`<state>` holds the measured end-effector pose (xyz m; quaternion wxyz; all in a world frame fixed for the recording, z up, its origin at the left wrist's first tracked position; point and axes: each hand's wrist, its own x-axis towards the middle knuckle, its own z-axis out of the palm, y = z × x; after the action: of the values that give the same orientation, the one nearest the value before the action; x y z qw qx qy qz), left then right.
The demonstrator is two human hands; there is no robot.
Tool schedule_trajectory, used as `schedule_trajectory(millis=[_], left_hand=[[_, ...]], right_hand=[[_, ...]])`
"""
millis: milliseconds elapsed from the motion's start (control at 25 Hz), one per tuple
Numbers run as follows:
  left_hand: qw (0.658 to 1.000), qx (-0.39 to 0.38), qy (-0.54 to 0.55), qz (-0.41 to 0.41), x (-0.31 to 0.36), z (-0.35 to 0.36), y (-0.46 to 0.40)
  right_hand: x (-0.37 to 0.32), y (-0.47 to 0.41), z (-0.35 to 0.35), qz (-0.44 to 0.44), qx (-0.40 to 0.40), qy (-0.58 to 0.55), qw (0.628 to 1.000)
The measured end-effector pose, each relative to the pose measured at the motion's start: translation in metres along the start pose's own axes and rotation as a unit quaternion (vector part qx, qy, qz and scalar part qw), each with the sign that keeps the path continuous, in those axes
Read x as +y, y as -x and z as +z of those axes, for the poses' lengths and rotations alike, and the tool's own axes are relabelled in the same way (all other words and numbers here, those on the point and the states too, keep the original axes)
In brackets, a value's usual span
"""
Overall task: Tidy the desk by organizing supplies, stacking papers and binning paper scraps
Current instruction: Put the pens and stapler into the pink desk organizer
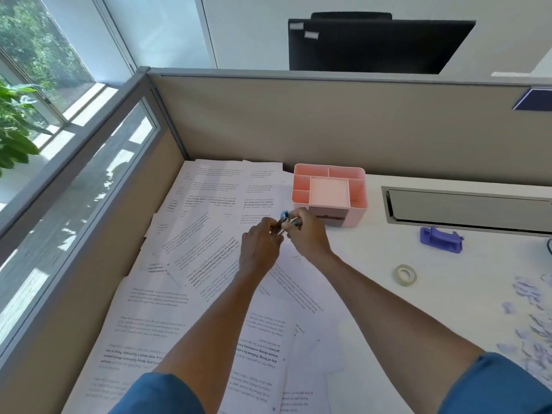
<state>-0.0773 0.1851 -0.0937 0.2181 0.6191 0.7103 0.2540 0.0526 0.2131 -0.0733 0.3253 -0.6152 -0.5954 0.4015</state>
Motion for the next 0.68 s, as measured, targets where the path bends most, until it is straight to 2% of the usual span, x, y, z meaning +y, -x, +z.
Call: schedule_trajectory(millis=[200, 480, 680], left_hand=[[0.994, 0.003, 0.104, 0.044, 0.043, -0.019, -0.028], [0.987, 0.042, 0.129, 0.087, 0.077, -0.038, -0.074], [0.987, 0.035, 0.131, 0.086, 0.074, -0.028, -0.089]], right_hand=[[-0.027, -0.024, -0.043, -0.070, 0.049, 0.012, 0.996], [-0.051, -0.060, -0.076, -0.107, 0.078, -0.036, 0.991], [-0.041, -0.078, -0.077, -0.104, 0.055, -0.039, 0.992]])
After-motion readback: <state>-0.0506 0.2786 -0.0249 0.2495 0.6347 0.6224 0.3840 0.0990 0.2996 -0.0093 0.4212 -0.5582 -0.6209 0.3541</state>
